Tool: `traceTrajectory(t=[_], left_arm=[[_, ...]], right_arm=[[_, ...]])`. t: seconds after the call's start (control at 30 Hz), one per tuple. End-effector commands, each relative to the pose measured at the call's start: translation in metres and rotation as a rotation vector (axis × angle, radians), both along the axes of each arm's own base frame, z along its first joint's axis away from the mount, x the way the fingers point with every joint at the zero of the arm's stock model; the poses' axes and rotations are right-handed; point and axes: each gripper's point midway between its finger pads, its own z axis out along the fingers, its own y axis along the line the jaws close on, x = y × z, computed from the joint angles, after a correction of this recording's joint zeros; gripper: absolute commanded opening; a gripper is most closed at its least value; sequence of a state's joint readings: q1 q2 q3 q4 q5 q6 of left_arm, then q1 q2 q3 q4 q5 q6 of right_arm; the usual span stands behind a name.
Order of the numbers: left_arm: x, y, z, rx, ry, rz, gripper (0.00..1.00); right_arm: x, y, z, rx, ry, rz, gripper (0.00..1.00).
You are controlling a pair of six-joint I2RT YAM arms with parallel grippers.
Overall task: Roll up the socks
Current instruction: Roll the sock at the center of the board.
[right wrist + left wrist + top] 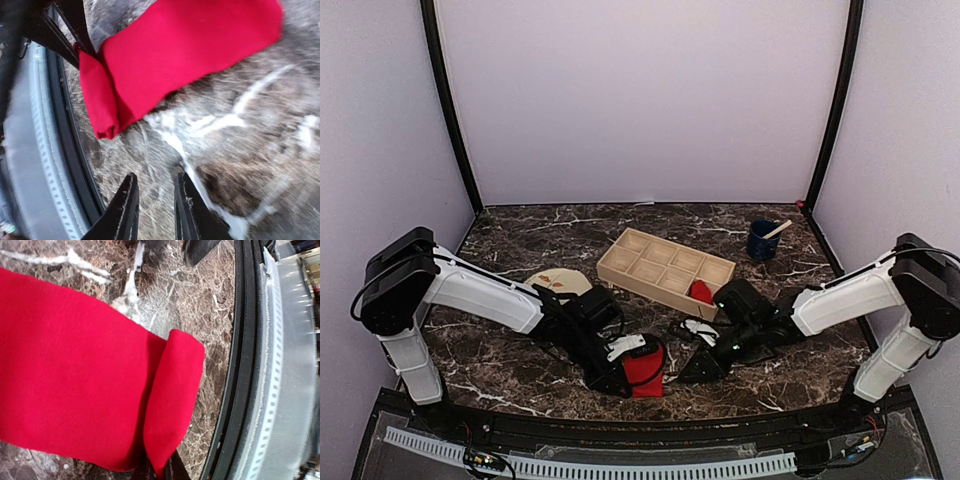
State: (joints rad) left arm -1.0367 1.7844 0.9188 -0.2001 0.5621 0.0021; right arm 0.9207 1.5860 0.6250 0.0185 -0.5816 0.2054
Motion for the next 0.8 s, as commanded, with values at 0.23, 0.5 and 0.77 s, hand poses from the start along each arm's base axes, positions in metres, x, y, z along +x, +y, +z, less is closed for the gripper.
traceTrajectory(t=[0.23, 0.5, 0.77], left_arm=[[-0.021, 0.001, 0.001, 0.012, 0.324, -0.039, 0.0], [-0.02, 0.003, 0.0, 0.021, 0.375, -0.034, 0.0], [-0.02, 0.005, -0.002, 0.027, 0.396, -0.034, 0.0]], right_arm=[[0.001, 0.009, 0.02, -0.034, -0.468, 0.002, 0.24], [-0.022, 0.025, 0.029, -0.036, -0.608, 0.117, 0.28], [-0.044, 0.048, 0.013, -0.095, -0.653, 0.261, 0.31]])
